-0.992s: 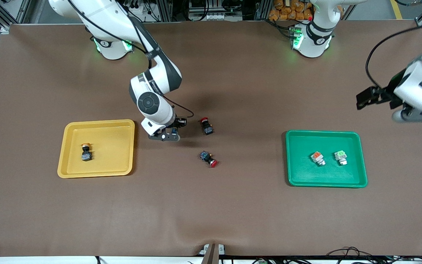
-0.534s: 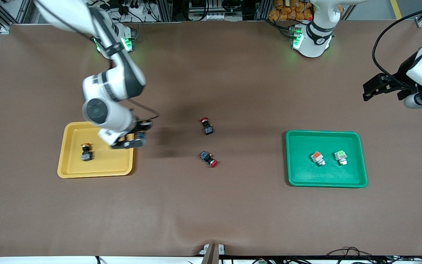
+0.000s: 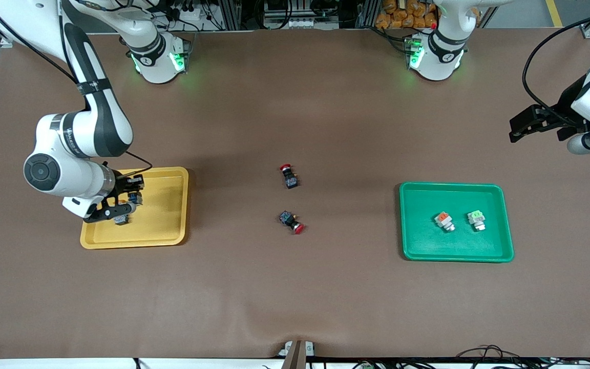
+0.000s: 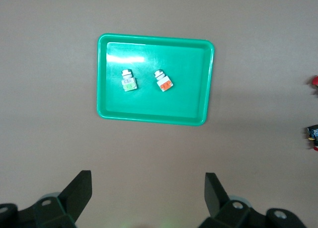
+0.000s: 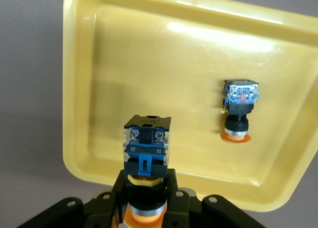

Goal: Place green and yellow buttons in trays
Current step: 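Raise the left gripper away while the right gripper carries the black button, then lower the black button into the yellow tray and open the right gripper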

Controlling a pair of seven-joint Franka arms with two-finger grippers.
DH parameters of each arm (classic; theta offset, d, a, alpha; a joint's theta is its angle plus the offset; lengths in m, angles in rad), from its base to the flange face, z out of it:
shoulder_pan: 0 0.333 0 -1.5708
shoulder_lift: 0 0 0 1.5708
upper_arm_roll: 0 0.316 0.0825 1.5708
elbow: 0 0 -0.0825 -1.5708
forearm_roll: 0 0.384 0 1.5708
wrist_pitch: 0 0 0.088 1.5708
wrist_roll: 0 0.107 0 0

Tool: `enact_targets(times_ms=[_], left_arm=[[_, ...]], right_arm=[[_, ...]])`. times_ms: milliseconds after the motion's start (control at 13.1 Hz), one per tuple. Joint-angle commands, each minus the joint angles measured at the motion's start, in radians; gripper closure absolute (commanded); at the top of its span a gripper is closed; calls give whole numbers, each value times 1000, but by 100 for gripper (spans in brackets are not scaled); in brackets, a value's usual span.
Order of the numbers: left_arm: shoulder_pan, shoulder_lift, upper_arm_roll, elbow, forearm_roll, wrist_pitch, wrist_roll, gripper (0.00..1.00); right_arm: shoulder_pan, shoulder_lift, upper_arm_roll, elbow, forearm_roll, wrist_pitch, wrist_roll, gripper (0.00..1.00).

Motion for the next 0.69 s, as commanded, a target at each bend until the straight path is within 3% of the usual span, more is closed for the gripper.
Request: enact_targets(times_ms=[0, 382, 611], left_arm=[[-101, -3, 130, 8, -4, -25, 18, 0], [-69, -3, 123, 6, -4, -31, 23, 0], [-12, -3, 66, 6, -4, -30, 23, 0]], right_arm=[[-24, 56, 18, -13, -34, 107, -14, 100], [-37, 168, 18, -11, -34, 262, -57, 100], [-37, 192, 18, -11, -34, 297, -59, 100]])
